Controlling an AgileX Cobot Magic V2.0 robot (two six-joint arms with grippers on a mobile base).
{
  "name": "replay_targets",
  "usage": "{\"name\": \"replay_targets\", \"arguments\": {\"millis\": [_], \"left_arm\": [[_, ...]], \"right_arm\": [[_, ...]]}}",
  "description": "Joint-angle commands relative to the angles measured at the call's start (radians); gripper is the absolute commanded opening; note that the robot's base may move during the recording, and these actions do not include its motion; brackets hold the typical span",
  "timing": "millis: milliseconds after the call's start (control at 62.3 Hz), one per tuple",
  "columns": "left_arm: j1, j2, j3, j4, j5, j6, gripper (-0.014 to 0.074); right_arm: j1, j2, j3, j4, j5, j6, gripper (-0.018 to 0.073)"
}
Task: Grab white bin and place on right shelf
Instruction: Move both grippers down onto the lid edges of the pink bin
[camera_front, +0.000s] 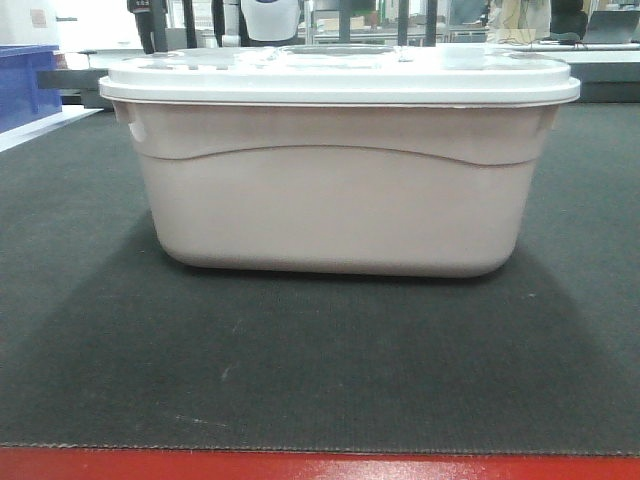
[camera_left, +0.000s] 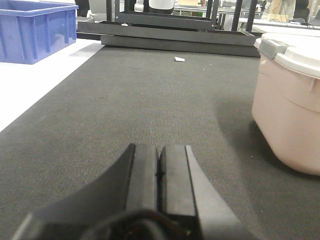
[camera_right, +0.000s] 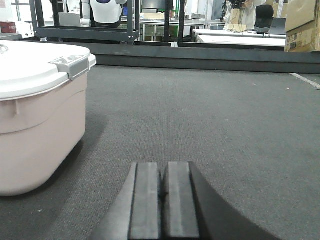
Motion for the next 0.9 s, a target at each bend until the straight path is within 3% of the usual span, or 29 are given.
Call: {"name": "replay_targets", "arguments": {"millis": [0, 883], "left_arm": [[-0.006, -0.012, -0.002, -0.006, -0.09, -0.008, -0.0117], [-0.006, -0.012, -0.002, -0.014, -0.122, -0.008, -0.0117]], "right_arm": [[-0.006, -0.018, 0.001, 0.0, -0.084, -0.009, 0.0071], [-0.006, -0.018, 0.001, 0.0, -0.107, -0.009, 0.0071]]}}
